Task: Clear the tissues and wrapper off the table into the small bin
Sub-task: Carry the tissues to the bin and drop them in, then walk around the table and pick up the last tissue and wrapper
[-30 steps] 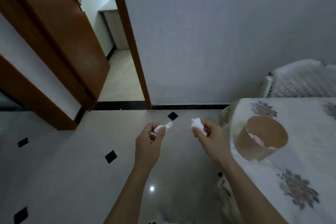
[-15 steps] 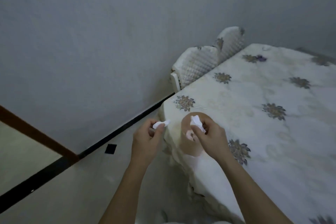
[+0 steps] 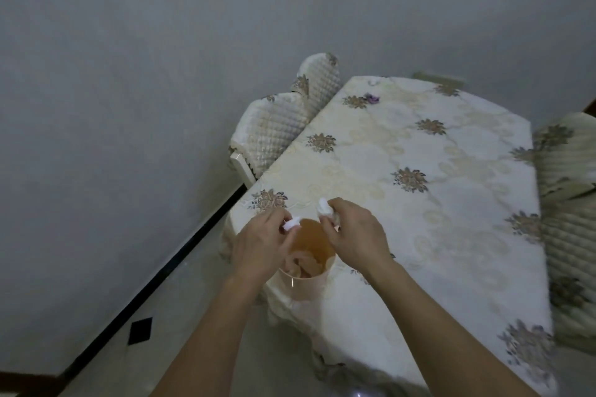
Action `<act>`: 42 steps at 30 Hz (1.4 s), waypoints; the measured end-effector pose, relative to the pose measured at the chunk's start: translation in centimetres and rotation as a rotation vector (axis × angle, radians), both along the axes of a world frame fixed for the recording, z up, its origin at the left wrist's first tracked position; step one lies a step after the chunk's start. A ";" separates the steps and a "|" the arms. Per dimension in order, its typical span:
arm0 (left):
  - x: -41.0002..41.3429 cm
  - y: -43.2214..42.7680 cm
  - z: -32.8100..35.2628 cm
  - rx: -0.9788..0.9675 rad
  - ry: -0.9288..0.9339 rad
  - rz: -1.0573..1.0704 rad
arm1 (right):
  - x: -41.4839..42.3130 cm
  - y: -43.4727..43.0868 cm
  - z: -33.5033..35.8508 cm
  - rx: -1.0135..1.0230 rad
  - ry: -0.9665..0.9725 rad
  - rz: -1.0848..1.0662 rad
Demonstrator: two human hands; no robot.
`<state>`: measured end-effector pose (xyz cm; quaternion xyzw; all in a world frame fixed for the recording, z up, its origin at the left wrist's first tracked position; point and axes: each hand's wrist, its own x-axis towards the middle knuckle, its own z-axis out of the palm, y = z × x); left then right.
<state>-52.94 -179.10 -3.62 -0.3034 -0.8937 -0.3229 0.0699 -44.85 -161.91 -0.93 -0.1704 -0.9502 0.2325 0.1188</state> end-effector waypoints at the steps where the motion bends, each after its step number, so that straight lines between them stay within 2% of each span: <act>1: -0.1 0.2 -0.3 -0.005 0.005 -0.006 | -0.2 -0.1 -0.1 0.010 0.004 0.009; 4: -0.3 0.6 -0.9 -0.043 -0.013 -0.019 | -0.6 -0.5 -0.5 0.011 -0.033 0.034; 7: -0.5 0.8 -1.3 -0.220 -0.082 0.019 | -0.7 -0.2 -1.8 0.136 -0.137 0.124; 12: -0.6 0.6 -1.4 -0.355 -0.005 0.070 | 0.1 0.6 -3.0 0.252 -0.122 0.144; 17: -0.3 0.7 -0.7 -0.370 0.106 0.058 | 0.5 0.8 -2.7 0.254 -0.059 0.117; 23: 0.3 1.9 0.6 -0.345 0.148 0.011 | 1.4 1.6 -1.3 0.257 -0.025 0.068; 32: 2.2 8.2 2.1 -0.295 0.196 -0.198 | 7.5 5.8 0.5 0.263 0.001 -0.190; 42: 6.2 13.7 2.3 -0.222 0.242 -0.521 | 16.8 7.2 0.4 0.257 -0.066 -0.552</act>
